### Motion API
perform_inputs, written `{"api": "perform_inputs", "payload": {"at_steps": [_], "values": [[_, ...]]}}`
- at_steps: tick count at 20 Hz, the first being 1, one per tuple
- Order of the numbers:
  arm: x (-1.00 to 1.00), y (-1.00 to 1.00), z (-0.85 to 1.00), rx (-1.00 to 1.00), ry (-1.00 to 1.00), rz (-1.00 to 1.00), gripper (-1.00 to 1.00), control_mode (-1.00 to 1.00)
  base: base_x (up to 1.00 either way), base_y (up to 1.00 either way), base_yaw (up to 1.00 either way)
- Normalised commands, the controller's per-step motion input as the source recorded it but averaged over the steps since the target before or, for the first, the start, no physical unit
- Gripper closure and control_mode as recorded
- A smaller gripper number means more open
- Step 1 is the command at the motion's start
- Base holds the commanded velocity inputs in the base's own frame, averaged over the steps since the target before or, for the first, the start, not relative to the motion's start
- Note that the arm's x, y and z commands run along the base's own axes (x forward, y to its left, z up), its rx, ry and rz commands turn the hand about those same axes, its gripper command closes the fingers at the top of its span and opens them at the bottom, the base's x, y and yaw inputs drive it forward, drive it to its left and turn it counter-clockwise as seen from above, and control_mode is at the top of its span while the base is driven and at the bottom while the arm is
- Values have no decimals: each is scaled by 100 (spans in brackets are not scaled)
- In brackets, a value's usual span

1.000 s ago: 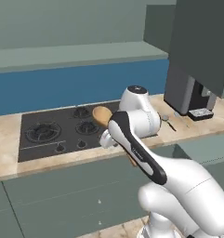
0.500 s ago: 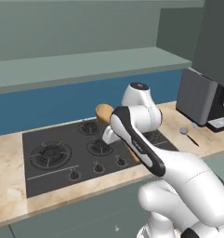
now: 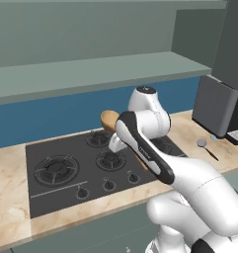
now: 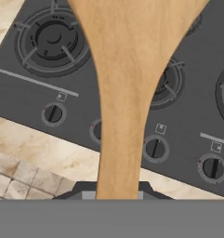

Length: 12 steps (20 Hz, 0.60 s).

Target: Organize the utensils by type. Pick up the wooden spoons from the counter and place them in the open cabinet. Then pick up the metallic utensils from the counter and place them in the open drawer.

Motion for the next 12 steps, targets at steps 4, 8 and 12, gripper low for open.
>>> {"api": "perform_inputs", "payload": {"at_steps": [4, 8, 12], "values": [[-5, 7, 28, -11, -13, 30, 100, -100, 0, 0, 0], [-4, 2, 48, -16, -28, 41, 100, -100, 0, 0, 0], [-17, 1, 53, -21, -43, 55, 100, -100, 0, 0, 0]]}}
